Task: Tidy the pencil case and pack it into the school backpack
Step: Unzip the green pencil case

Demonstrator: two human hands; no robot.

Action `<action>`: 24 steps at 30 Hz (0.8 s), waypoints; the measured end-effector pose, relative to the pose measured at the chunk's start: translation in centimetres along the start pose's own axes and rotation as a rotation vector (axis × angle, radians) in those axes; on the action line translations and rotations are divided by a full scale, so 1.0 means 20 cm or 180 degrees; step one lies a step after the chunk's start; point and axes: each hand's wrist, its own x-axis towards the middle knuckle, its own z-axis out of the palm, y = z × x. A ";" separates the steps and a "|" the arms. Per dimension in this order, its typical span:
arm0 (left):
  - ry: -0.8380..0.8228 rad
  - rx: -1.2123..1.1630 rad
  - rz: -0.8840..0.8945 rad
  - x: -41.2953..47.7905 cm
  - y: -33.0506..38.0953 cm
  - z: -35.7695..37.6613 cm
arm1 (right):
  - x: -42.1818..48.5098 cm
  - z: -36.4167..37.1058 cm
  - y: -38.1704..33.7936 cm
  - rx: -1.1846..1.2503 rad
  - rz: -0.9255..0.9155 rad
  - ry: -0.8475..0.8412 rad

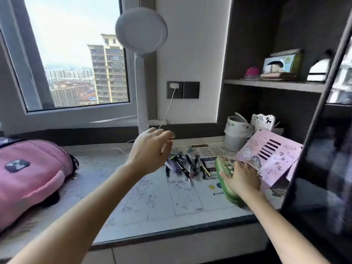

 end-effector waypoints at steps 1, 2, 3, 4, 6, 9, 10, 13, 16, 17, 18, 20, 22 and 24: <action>-0.0012 -0.0024 -0.0031 0.01 0.00 0.02 | 0.01 0.03 0.02 -0.0041 0.0216 -0.0288; -0.0005 -0.0026 -0.0061 0.02 0.00 0.04 | 0.01 0.05 0.03 -0.0072 0.0366 -0.0504; -0.0039 -0.0045 -0.0068 0.03 -0.01 0.07 | 0.02 0.09 0.05 -0.0046 0.0468 -0.0706; -0.0091 -0.0066 -0.0117 0.02 -0.02 0.10 | 0.03 0.12 0.07 0.0035 0.0582 -0.0894; -0.0094 -0.0170 -0.0204 -0.01 -0.05 0.17 | 0.05 0.17 0.07 -0.0027 0.0622 -0.1101; -0.0123 -0.0603 -0.0710 -0.09 -0.08 0.31 | 0.07 0.22 0.07 -0.0205 0.0675 -0.1021; -0.0199 -0.0868 -0.1027 -0.12 -0.08 0.34 | 0.05 0.21 0.07 -0.0173 0.0712 -0.0918; -0.0697 -0.2021 -0.2013 -0.19 -0.08 0.46 | 0.01 0.18 0.05 0.0701 0.0881 -0.0585; -0.1215 -0.3372 -0.2747 -0.19 -0.06 0.51 | -0.04 0.09 -0.04 0.2121 0.0557 -0.0445; -0.1380 -0.3792 -0.2905 -0.18 -0.06 0.52 | -0.05 0.05 -0.09 0.2683 0.0368 -0.0549; -0.1550 -0.4179 -0.3036 -0.17 -0.05 0.52 | -0.08 0.00 -0.16 0.3249 0.0168 -0.0798; -0.1768 -0.4930 -0.3205 -0.15 -0.06 0.52 | -0.14 -0.04 -0.30 0.3885 -0.0158 -0.1536; -0.1630 -0.5516 -0.3352 -0.15 -0.09 0.50 | -0.19 -0.03 -0.41 0.4070 -0.0344 -0.1960; -0.1390 -0.5610 -0.3408 -0.17 -0.14 0.48 | -0.22 -0.01 -0.47 0.4235 -0.0421 -0.2093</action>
